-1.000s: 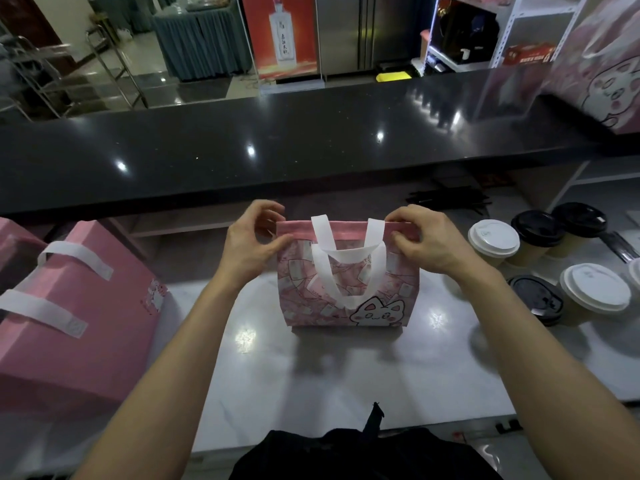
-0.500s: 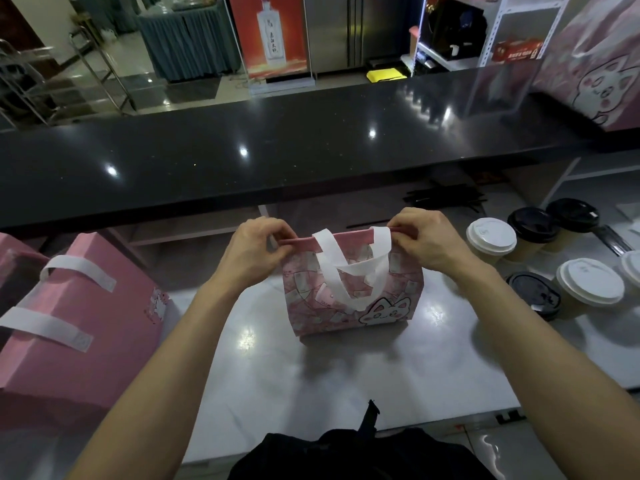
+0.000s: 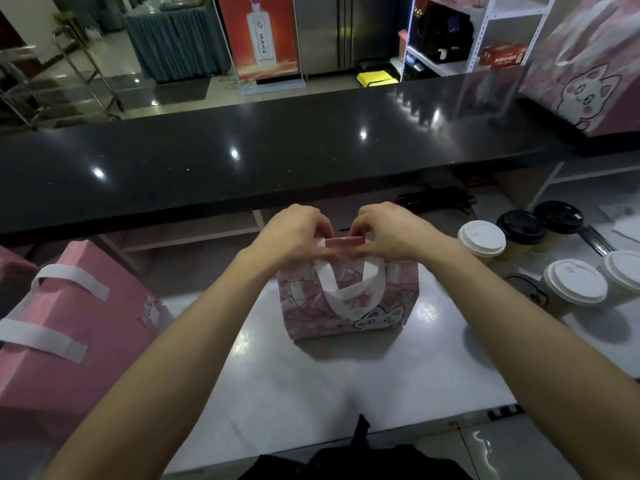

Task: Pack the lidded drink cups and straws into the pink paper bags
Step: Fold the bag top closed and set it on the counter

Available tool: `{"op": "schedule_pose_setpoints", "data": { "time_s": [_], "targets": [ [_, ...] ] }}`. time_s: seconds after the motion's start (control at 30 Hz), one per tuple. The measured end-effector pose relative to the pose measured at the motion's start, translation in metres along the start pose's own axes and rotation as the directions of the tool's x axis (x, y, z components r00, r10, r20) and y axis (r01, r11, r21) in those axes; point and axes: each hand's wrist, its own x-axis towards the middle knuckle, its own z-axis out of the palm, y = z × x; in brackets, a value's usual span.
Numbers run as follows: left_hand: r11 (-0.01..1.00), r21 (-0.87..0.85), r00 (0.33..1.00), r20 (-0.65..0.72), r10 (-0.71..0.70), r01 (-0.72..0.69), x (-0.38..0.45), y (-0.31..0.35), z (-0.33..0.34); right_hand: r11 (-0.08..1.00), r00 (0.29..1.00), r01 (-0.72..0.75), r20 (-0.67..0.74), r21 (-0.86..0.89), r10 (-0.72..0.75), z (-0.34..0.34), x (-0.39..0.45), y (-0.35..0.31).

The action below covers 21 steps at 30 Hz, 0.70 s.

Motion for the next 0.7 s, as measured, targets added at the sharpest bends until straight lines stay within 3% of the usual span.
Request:
{"op": "schedule_pose_setpoints", "data": {
  "time_s": [0.1, 0.33, 0.43, 0.53, 0.6, 0.7],
  "targets": [
    [0.984, 0.167, 0.992, -0.099, 0.074, -0.056, 0.0, 0.004, 0.013, 0.993, 0.991, 0.092, -0.086, -0.079, -0.098, 0.011, 0.0, -0.005],
    [0.968, 0.144, 0.925, -0.295, 0.24, -0.205, -0.014, -0.01, 0.033, 0.974, 0.952, 0.199, -0.213, -0.111, -0.219, 0.028, -0.008, -0.001],
    [0.981, 0.087, 0.954, -0.234, 0.187, -0.171, -0.018, -0.016, 0.027, 0.982, 0.969, 0.173, -0.165, -0.078, -0.184, 0.026, -0.011, 0.004],
    [0.992, -0.116, 0.991, -0.129, 0.037, -0.052, -0.027, -0.03, 0.003, 0.976, 0.977, 0.077, -0.21, 0.204, -0.034, 0.01, -0.024, 0.016],
    [0.985, -0.173, 0.998, -0.066, 0.019, -0.03, -0.036, -0.043, -0.012, 0.948, 0.967, 0.021, -0.246, 0.316, 0.061, 0.002, -0.038, 0.034],
    [0.992, -0.125, 1.0, -0.015, 0.025, -0.027, -0.047, -0.056, -0.021, 0.972, 0.982, -0.058, -0.16, 0.23, 0.096, -0.001, -0.053, 0.056]
  ]
}}
